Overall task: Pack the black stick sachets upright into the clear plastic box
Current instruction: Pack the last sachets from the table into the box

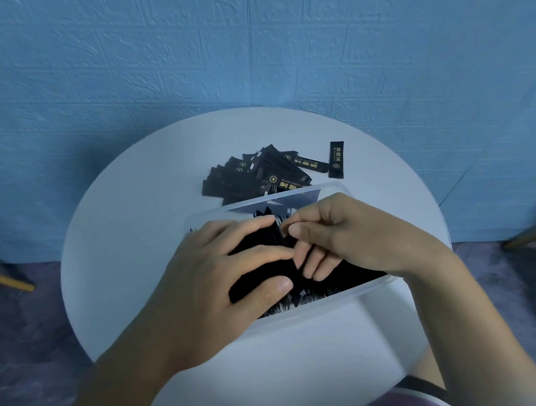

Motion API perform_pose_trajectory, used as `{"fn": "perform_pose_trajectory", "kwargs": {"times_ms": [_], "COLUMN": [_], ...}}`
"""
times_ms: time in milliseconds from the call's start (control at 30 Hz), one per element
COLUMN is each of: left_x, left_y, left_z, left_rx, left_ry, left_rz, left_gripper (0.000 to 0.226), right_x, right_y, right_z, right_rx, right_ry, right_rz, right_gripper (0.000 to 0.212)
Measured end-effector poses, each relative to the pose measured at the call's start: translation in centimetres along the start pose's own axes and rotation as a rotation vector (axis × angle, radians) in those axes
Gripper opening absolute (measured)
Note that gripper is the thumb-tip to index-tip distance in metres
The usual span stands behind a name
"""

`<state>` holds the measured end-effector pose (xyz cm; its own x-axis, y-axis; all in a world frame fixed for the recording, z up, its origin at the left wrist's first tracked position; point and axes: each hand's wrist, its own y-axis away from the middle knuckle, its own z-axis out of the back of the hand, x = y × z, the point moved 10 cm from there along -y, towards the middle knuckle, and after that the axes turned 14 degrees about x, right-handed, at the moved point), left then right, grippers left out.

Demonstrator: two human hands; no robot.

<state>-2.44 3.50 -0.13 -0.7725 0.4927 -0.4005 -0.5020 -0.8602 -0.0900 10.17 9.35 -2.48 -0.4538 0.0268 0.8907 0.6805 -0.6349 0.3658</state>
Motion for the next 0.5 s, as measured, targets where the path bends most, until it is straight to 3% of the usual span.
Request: {"fn": "perform_pose_trajectory", "kwargs": {"times_ms": [200, 367, 500], "left_x": [0.0, 0.0, 0.1], "left_y": [0.1, 0.2, 0.2], "left_z": [0.0, 0.1, 0.2], "left_rx": [-0.017, -0.031, -0.030], "left_ry": [0.000, 0.013, 0.028], "left_rz": [0.012, 0.017, 0.027], "left_gripper": [0.035, 0.034, 0.032], "right_x": [0.8, 2.3, 0.5], "right_y": [-0.6, -1.2, -4.0], "right_z": [1.7, 9.0, 13.7], "right_rx": [-0.009, -0.314, -0.423], "right_ry": [-0.008, -0.008, 0.246], "right_rz": [0.052, 0.194, 0.087], "right_gripper": [0.020, 0.011, 0.008]}}
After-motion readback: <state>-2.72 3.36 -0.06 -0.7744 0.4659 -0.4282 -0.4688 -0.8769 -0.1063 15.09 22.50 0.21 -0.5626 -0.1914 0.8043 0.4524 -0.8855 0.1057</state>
